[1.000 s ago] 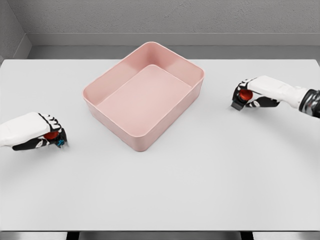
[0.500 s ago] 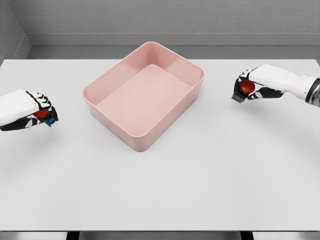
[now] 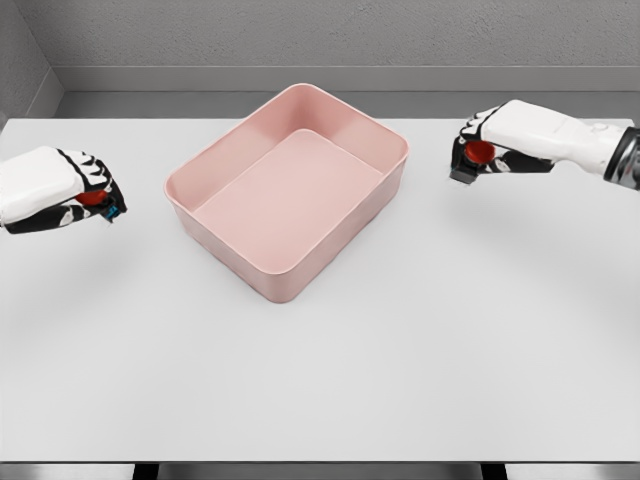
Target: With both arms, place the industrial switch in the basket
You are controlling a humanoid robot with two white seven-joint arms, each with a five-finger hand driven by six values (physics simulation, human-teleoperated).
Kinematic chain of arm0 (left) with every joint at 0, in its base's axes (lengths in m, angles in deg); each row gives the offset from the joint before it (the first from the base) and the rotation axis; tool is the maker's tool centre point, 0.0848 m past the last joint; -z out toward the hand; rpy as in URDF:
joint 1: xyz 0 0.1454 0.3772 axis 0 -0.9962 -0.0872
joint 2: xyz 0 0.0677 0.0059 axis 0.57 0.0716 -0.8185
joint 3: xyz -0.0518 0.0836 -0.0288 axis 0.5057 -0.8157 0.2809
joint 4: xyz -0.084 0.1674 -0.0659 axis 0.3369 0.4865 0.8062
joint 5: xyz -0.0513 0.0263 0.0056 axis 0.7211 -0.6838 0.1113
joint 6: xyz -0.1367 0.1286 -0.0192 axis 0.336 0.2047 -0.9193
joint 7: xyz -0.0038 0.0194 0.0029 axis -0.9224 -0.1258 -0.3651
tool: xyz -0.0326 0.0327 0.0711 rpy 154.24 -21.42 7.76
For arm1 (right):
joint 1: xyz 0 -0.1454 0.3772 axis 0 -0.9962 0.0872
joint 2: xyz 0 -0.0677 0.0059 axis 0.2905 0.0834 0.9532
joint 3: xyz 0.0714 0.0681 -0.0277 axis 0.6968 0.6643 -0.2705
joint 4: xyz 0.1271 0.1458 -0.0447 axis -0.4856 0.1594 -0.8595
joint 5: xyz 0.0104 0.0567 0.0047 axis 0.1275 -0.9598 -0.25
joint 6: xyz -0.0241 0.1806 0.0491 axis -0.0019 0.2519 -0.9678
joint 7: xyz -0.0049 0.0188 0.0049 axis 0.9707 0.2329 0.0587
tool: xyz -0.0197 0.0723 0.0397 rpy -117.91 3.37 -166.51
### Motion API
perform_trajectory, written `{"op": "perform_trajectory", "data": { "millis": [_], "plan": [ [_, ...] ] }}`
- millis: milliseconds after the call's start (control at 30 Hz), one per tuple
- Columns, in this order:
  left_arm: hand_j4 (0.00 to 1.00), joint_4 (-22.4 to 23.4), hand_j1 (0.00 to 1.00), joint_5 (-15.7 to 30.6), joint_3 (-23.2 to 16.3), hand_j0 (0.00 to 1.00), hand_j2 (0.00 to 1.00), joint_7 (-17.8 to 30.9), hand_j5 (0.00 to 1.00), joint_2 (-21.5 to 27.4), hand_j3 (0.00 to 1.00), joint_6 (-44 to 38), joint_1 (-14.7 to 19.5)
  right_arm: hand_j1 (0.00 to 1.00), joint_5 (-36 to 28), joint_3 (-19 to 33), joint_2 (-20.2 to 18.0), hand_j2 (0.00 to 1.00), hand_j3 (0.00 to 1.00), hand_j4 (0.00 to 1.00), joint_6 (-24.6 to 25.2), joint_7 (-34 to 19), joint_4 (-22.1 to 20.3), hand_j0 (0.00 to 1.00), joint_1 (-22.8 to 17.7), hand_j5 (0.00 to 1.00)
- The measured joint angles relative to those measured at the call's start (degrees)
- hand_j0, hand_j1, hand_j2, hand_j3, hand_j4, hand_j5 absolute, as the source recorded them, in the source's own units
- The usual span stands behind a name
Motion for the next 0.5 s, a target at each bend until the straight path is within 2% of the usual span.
{"op": "perform_trajectory", "data": {
  "millis": [333, 500],
  "plan": [
    [0.47, -1.40, 0.47, -0.63, -0.69, 0.47, 0.47, 1.03, 0.47, -5.01, 0.47, 0.01, 2.90, 0.41, -0.13, -0.01, 1.91, 0.41, 0.41, 0.41, 2.50, -1.83, -3.88, 0.41, 2.46, 0.41],
    [0.47, -1.71, 0.47, -0.73, -1.03, 0.47, 0.47, 2.20, 0.47, -7.41, 0.47, 0.00, 4.57, 0.41, -0.13, -0.04, 3.82, 0.41, 0.41, 0.41, 3.43, -3.44, -4.48, 0.41, 3.78, 0.41]
  ]
}}
